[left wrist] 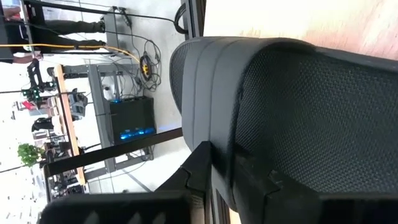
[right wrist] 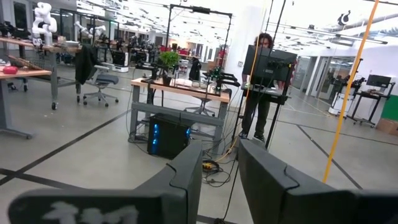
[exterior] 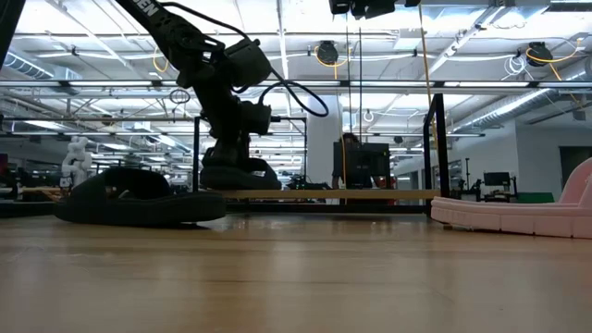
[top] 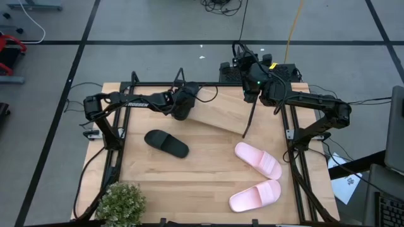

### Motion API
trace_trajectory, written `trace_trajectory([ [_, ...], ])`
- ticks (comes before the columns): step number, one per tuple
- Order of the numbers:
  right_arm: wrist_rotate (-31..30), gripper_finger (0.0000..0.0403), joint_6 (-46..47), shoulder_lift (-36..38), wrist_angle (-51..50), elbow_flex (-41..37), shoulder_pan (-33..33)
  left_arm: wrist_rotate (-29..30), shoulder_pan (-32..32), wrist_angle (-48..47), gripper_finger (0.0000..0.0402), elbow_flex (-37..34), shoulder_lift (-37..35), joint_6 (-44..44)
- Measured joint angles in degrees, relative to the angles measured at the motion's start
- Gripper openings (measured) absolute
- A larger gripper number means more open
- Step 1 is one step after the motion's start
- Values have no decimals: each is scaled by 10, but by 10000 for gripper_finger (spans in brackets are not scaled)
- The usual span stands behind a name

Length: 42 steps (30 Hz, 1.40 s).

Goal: Pick and place slides into the shelf
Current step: Put the bottom black slipper on the shelf, then put the black slipper on the shelf

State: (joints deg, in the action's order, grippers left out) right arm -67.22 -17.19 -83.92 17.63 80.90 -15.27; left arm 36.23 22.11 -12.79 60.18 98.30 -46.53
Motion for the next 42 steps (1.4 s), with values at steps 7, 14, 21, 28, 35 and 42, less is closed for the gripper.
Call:
trace_trajectory([
  [7, 25, 96, 1, 0, 0, 0, 0, 3, 0, -25, 82, 0, 0, 3],
  [14, 75, 96, 31, 0, -3, 0, 0, 29, 0, -32, 110, 0, 0, 13],
  [21, 75, 96, 31, 0, -3, 0, 0, 30, -8, -43, 142, 0, -13, 32],
  [28, 75, 96, 34, 0, -4, 0, 0, 38, -23, -52, 166, 0, -39, 40],
  [35, 75, 96, 40, 0, -5, 0, 1, 29, -43, -89, 179, 0, -88, 79],
  [42, 75, 96, 47, 0, -8, 0, 4, 34, -104, -99, 180, 5, -151, 129],
])
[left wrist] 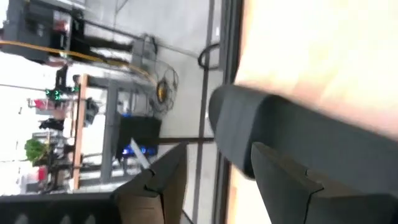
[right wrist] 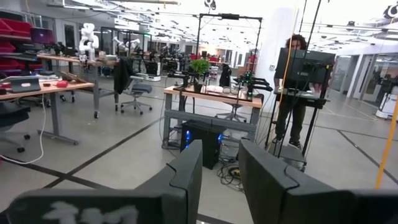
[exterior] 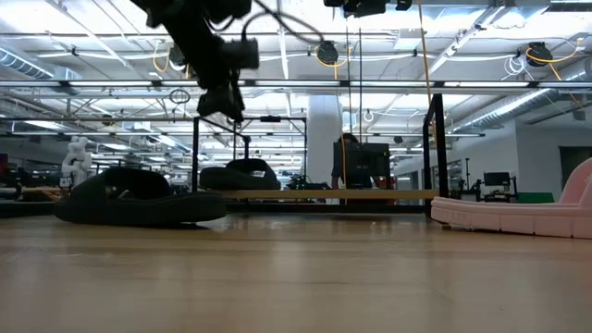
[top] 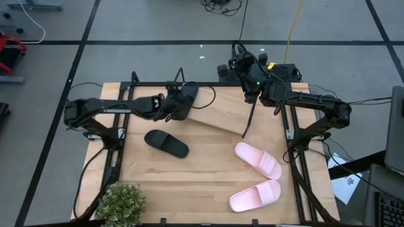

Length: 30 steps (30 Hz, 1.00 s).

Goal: Pick and place slides into the shelf
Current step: Put the black slipper on the shelf

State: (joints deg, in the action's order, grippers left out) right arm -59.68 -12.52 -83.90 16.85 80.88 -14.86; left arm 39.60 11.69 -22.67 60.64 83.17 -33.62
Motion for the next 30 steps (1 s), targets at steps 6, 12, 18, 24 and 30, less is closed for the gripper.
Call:
trace_trajectory([
  [6, 0, 96, 10, 0, -7, 0, 4, 67, -80, -53, 180, -3, -55, 62],
  [12, 0, 96, 28, 0, -17, 0, 29, 97, -166, -118, 180, 0, -92, 191],
  [18, 0, 96, 29, 0, -19, 0, 73, 40, -239, -246, 180, -1, -125, 408],
  [24, -1, 96, 29, 0, -21, 0, 114, -122, -281, -339, 179, -3, -139, 643],
  [30, -1, 96, 29, 0, -21, 0, 147, -216, -305, -419, 179, -2, -144, 837],
])
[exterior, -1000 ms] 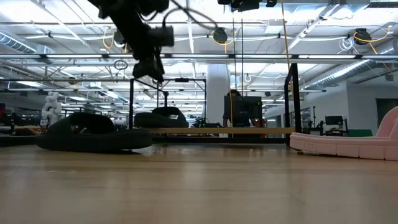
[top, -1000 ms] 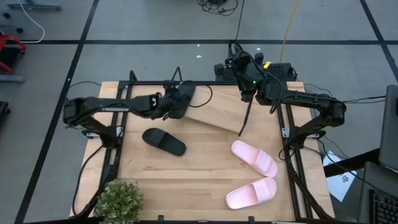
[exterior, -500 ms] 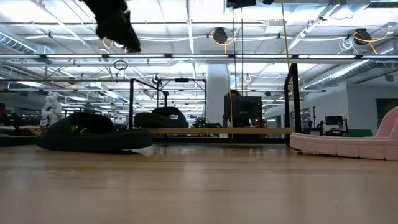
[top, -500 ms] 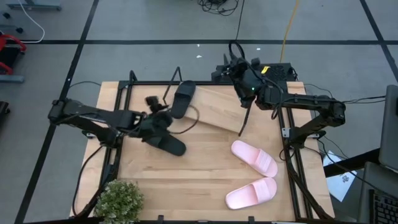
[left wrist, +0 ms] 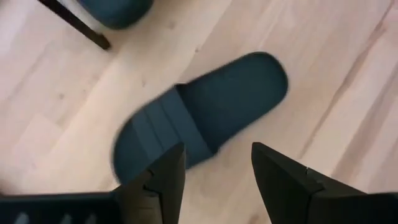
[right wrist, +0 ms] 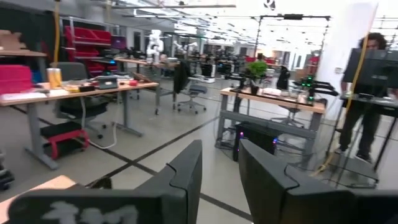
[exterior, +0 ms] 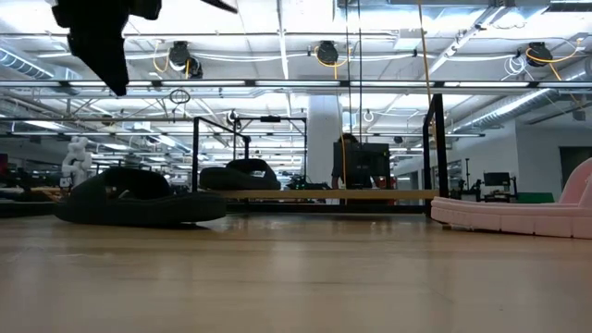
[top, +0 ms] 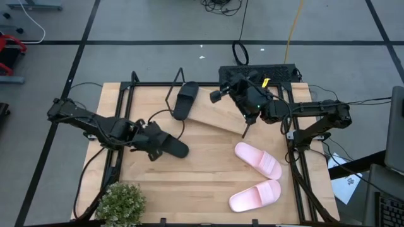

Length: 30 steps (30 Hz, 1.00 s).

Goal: Pick and place slides into the shelf
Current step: Put the black slipper on the shelf

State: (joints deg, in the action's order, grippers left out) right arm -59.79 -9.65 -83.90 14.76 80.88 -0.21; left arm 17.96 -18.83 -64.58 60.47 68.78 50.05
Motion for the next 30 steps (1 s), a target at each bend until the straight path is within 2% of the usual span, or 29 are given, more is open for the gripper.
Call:
trace_trajectory([
  [3, 0, 96, -2, 0, -3, 0, 11, -5, -21, -31, 179, 0, -1, 47],
  [17, 2, 96, -78, 0, -17, 0, 53, 4, -60, -1, 179, -3, -6, 219],
  [19, 50, 96, -77, 0, -34, 0, 69, 4, -71, -3, 179, -3, -5, 239],
  [23, 279, 96, -81, -1, -76, 0, 106, 17, -89, -4, 179, -3, -6, 295],
  [25, 365, 96, -93, -8, -73, 0, 123, 24, -101, -3, 179, -3, -6, 321],
  [27, 390, 96, -114, -14, -66, 0, 140, 33, -114, -3, 179, -3, -5, 349],
  [30, 391, 96, -158, -31, -31, 0, 155, 55, -137, -3, 179, -3, -6, 390],
])
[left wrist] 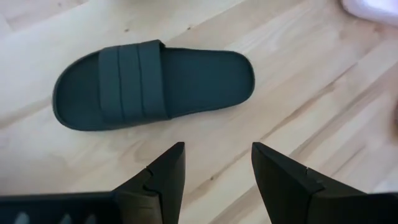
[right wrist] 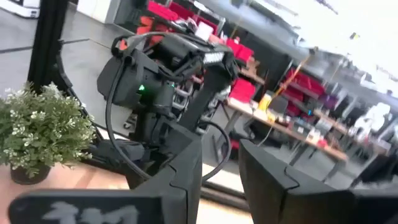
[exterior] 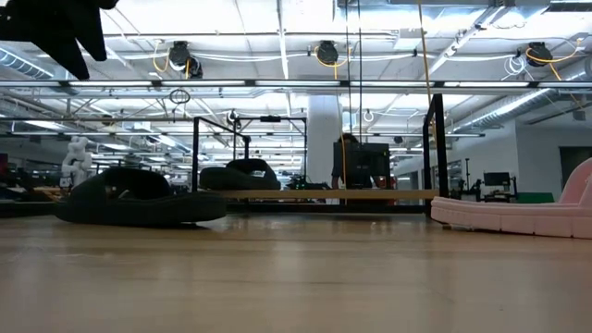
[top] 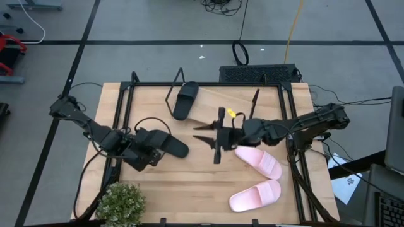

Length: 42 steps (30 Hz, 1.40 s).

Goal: Pick and place slides into the shelf
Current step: Put the black slipper on the shelf

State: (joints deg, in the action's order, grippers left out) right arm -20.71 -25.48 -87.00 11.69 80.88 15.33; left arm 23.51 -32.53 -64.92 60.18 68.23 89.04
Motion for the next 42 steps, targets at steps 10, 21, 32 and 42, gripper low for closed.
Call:
trace_trajectory([
  [10, 46, 96, 8, -73, 108, 0, -23, 21, -72, -60, 179, 0, -1, 128],
  [21, 6, 96, -99, -189, 113, 83, -31, 20, -94, -73, 179, 0, -1, 142],
  [32, -3, 96, -125, -221, 50, 105, -47, 18, -77, -145, 179, 0, -1, 144],
  [42, -5, 96, -167, -219, 98, 105, -48, 18, -1, -150, 179, -14, -1, 95],
])
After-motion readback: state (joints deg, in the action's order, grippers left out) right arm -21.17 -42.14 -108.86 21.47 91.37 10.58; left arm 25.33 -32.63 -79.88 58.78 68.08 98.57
